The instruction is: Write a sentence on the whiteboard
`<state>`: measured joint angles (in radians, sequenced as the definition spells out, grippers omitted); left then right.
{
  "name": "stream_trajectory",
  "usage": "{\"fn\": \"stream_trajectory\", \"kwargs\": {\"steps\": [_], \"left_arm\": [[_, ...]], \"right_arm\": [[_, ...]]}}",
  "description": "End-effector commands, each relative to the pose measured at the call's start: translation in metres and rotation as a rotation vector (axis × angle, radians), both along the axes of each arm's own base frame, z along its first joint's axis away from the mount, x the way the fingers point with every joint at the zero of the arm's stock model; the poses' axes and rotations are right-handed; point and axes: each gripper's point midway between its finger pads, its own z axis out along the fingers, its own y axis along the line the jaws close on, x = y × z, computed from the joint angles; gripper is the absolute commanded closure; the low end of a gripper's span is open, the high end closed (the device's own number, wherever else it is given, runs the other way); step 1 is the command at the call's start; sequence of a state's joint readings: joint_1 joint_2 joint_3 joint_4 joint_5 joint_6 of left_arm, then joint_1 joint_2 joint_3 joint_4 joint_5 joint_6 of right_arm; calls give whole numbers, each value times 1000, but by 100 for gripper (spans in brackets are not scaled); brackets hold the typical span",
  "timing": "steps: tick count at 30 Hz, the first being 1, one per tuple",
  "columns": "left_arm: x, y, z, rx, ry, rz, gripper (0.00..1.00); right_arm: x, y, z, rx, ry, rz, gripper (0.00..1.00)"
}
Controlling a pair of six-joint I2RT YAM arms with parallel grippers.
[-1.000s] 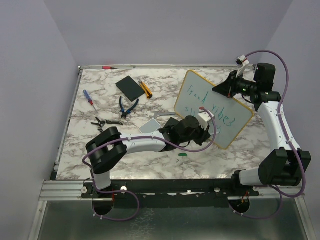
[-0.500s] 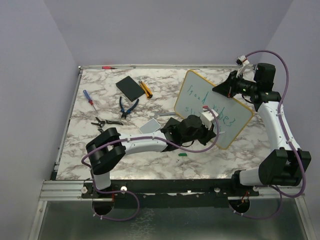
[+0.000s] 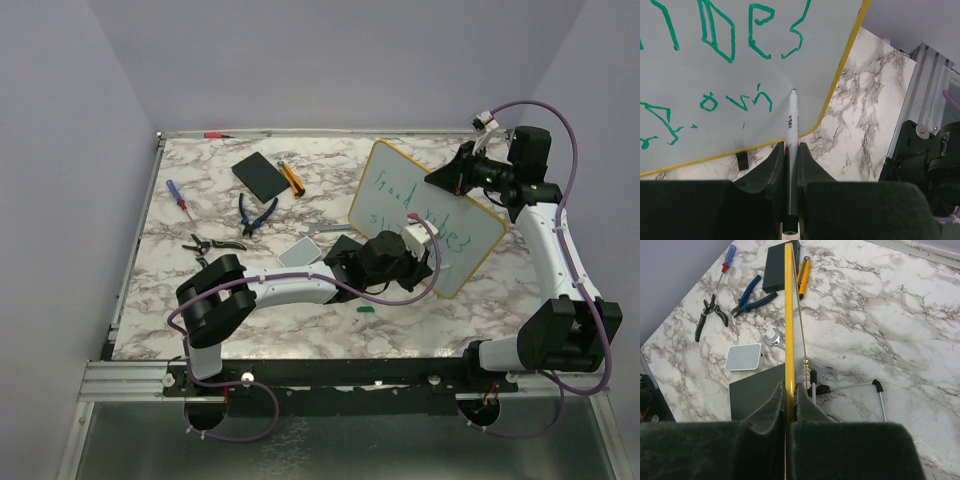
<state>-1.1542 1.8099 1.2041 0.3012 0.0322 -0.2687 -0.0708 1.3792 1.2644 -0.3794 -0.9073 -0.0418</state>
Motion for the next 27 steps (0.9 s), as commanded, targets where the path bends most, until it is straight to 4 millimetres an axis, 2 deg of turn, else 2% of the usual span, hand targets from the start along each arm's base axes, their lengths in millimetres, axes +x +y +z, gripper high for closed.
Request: {"fn": "stream_trajectory", "kwargs": {"steps": [1,18,27], "left_arm": [[7,-3,10,-19,-25,44,100],[10,14,2,3,-24,92,100],[6,11,-2,7,-12,68,100]], "right_arm": [[-13,4,-14,5,73,1,99],[-14,4,-13,5,72,3,99],[-14,4,-12,5,69,3,99]]}}
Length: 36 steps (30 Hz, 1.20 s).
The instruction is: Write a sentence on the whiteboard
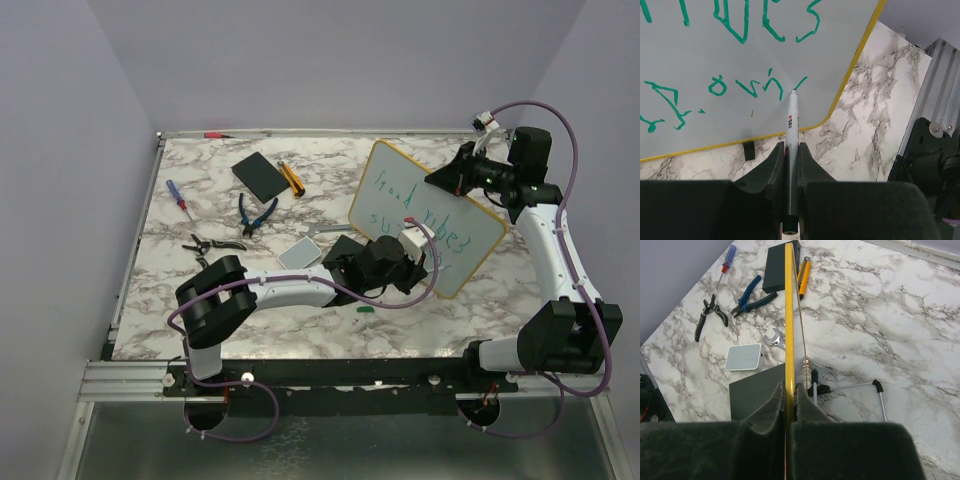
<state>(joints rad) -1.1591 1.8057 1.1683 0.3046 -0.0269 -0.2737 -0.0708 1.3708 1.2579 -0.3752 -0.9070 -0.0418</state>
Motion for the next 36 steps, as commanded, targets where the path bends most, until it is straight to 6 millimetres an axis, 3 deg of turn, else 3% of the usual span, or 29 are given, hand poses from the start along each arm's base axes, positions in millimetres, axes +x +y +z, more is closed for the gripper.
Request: {"fn": "stream_trajectory", "kwargs": {"steps": [1,26,36], "left_arm": [[0,0,11,-25,-10,8,100],[-11,-15,3,-13,8,-44,100],[-1,-19,22,-43,-26,-8,100]], "right_arm": [[-13,4,-13,6,76,2,99],[-13,5,-13,6,77,8,99],[-12,4,-13,5,74,7,99]]}}
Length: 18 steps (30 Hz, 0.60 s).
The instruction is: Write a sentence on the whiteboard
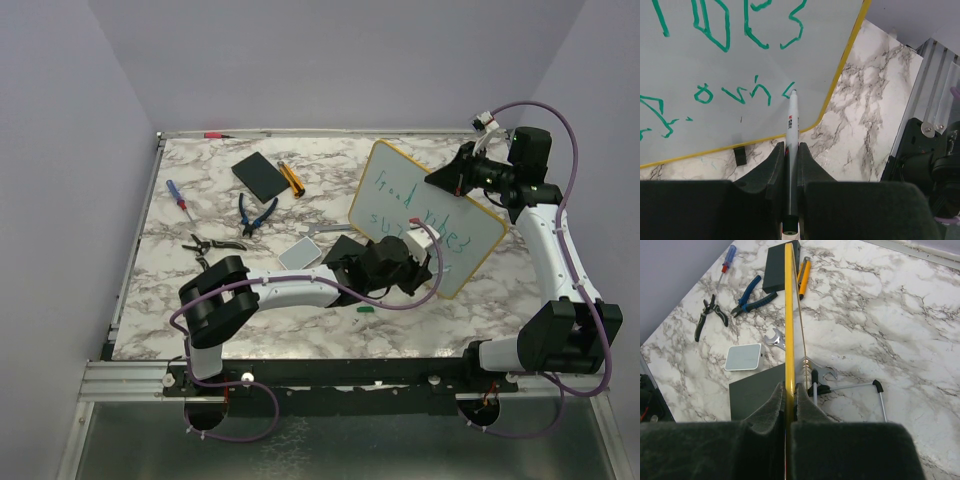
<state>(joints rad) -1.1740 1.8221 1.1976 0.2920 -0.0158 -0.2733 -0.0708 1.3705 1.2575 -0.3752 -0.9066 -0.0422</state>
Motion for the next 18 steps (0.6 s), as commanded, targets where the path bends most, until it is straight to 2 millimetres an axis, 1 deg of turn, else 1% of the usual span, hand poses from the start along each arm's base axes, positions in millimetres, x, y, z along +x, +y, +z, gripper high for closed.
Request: {"fn": "stream_trajectory", "kwargs": {"steps": [1,8,14,18], "left_arm": [[7,-10,22,-45,-33,21,100],[10,-12,36,-68,-52,28,100],[13,-15,53,-94,-75,36,100],[14,-15,58,-102,-82,42,100]], "right_arm": [[-13,4,-13,5,74,7,99],[-13,5,-13,6,75,9,99],[-13,5,-14,6,77,8,99],[-13,5,-14,6,78,8,99]]}}
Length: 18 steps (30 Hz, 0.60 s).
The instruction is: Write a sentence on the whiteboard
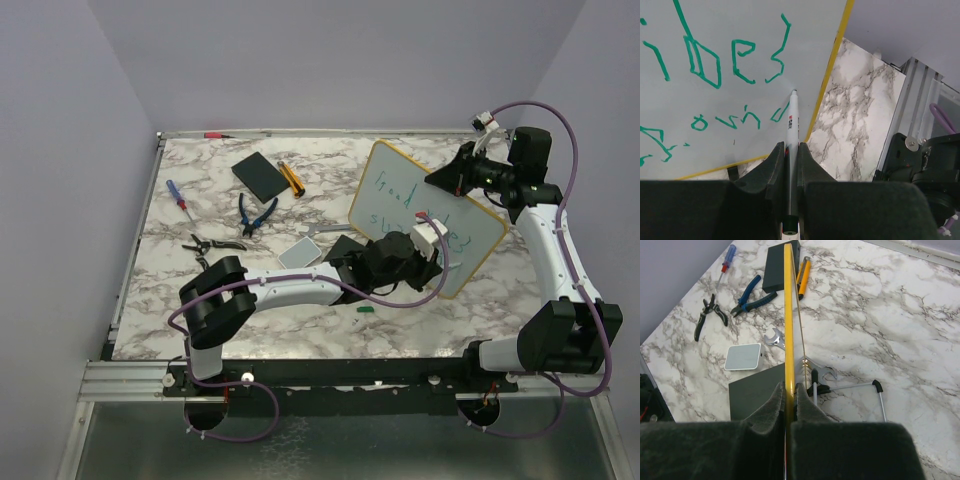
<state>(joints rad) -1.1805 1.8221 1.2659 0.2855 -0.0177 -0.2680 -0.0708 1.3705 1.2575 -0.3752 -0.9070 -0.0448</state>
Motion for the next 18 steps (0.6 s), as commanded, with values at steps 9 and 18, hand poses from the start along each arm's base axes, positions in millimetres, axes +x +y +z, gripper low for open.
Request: {"fn": "stream_trajectory", "kwargs": {"steps": [9,18], "left_arm": [[10,1,13,-23,-31,45,100],[3,12,-15,22,17,44,100]], "right_arm": [[-13,5,-15,9,84,7,99],[-13,5,-15,9,82,7,99]]}}
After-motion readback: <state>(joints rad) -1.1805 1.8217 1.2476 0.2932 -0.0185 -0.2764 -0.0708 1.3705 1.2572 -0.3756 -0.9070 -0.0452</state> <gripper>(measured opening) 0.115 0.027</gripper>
